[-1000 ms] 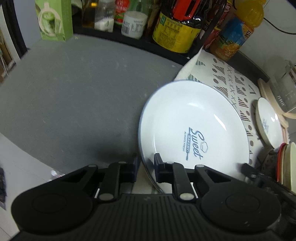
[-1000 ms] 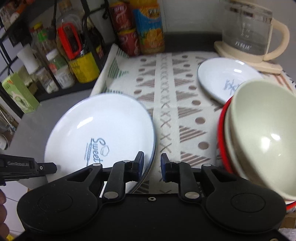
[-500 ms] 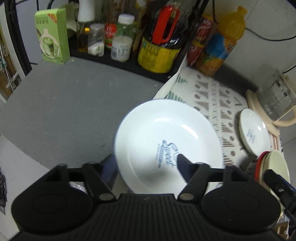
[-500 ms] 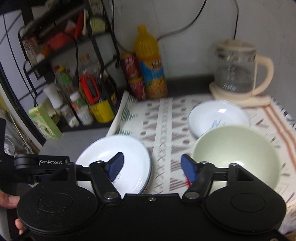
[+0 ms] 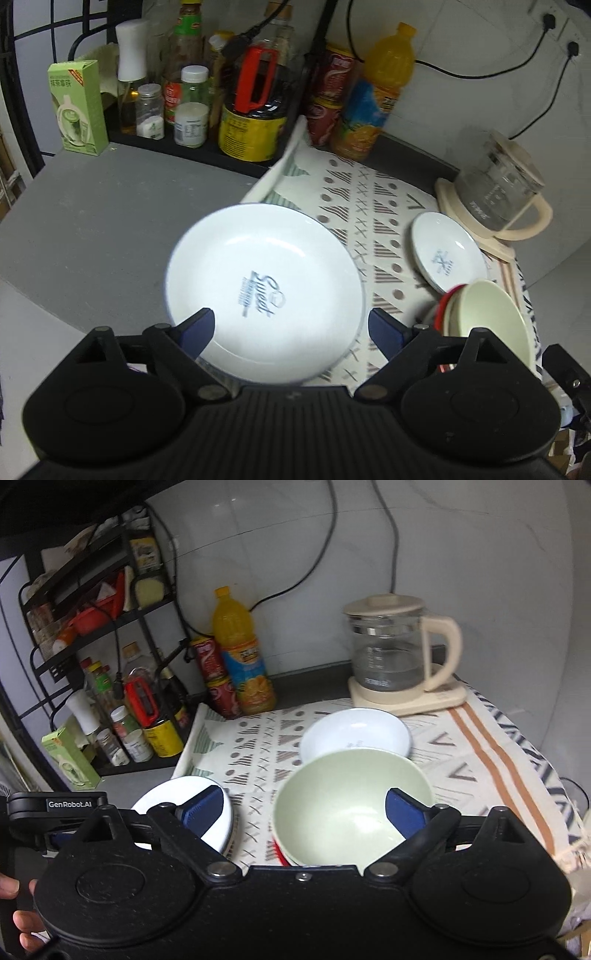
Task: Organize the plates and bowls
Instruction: 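Move both grippers to the white 'BAKERY' plate by the kettle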
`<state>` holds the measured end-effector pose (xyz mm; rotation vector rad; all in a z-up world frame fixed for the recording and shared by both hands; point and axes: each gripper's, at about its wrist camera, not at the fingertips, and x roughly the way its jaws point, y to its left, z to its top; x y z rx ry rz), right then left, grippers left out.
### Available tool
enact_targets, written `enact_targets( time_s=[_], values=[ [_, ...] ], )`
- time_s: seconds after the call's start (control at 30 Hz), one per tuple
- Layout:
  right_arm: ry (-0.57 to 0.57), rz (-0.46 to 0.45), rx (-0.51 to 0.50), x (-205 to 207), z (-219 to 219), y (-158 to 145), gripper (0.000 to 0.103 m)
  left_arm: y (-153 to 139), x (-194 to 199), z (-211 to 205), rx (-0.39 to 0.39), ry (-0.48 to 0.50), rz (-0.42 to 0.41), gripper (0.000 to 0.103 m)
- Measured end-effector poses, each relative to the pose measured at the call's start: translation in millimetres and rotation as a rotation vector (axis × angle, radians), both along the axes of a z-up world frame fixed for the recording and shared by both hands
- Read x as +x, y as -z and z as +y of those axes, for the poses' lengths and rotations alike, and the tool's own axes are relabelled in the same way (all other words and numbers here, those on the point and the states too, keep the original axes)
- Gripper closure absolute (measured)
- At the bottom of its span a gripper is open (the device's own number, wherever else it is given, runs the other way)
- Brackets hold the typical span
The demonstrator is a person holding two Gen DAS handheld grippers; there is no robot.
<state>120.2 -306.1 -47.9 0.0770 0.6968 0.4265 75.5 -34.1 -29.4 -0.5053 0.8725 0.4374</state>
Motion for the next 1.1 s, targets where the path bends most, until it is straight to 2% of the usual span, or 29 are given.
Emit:
enact_targets(
  time_s=[0.3, 0.57, 0.9, 1.1],
  values=[
    [0.067, 0.017, 0.039, -13, -31, 0, 0.002, -4, -9, -34, 0.027, 0.051, 0.008, 0.014],
    [0.094, 0.019, 0.048, -12, -46, -5, 0.002, -9, -11, -47, 0.032, 0.065, 0.002, 0.014],
    [0.190, 0.058, 0.106, 12, -54, -7, 0.001, -5, 13, -50, 0.015, 0.106, 0.001, 0.014],
    [0.209, 0.067, 0.104, 29, -60, -13, 0.002, -6, 38, -50, -0.014, 0.135, -0.018, 0.014]
  ],
)
